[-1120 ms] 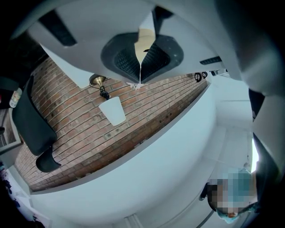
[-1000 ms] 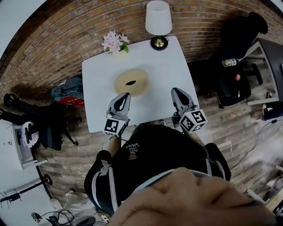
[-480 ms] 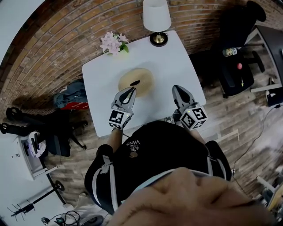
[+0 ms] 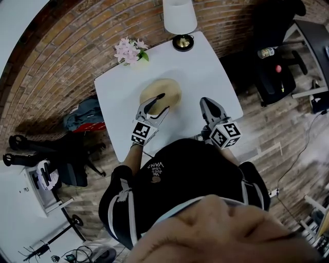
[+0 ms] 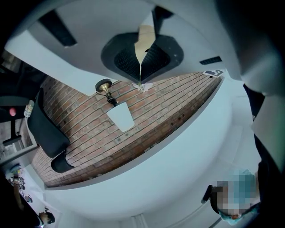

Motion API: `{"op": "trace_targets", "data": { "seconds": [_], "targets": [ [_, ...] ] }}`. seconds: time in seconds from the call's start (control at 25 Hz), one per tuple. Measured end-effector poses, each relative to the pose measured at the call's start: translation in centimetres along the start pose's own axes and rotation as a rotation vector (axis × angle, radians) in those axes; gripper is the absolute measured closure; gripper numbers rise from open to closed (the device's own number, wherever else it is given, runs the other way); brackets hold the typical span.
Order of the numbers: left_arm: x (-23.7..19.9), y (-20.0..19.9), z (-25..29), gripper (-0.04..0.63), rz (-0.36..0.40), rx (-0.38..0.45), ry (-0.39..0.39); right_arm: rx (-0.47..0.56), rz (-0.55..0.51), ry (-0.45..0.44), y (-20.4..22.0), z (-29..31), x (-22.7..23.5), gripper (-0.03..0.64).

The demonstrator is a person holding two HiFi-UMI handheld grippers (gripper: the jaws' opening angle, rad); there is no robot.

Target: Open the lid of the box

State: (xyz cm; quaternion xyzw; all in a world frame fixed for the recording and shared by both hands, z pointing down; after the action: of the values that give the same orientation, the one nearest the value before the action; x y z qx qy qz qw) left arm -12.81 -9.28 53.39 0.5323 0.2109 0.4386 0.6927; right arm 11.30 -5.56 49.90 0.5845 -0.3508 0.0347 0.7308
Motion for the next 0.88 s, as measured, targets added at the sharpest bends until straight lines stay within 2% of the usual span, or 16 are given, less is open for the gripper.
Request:
{"op": "trace_targets", "data": {
  "seconds": [0.16,0.32,0.48,0.68,0.88],
  "targets": [
    [-0.1,1.0,1.2,0.280,-0.008,-0.057,0.051,-0.001,0.005,0.009,0.2,0.1,0.1,0.612],
    [-0.3,2.2,2.1,0.228,0.012,-0.141,0.109,-0.005,0.018,0.010,0.5,0.1,-0.1,0.612],
    [-0.3,3.3,3.0,0.216,0.074,-0.238,0.187,-0.005,0.017,0.011,0.7,0.2,-0.1,0.612],
    [-0.8,5.1,4.1,0.207,0.135,-0.344,0.239,-0.005,0.023,0.018,0.8,0.3,0.0,0.612],
    [-1.1,6.7,4.7,0.207,0.104,-0.445,0.293,-0.008,0.031,0.028,1.2,0.1,0.4,0.612]
  ]
}}
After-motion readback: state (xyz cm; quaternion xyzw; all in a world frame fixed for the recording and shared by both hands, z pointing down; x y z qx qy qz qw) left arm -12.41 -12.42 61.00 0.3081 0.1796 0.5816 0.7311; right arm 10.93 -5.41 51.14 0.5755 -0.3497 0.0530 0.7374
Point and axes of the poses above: the fingertips, and each gripper's own axes: z forward along the fingers, x to its right, y out of its underside, the point moved 7 cm from there along -z, backward along the fingers, and after that the axes turned 5 degrees about z, right-handed, at the moved point
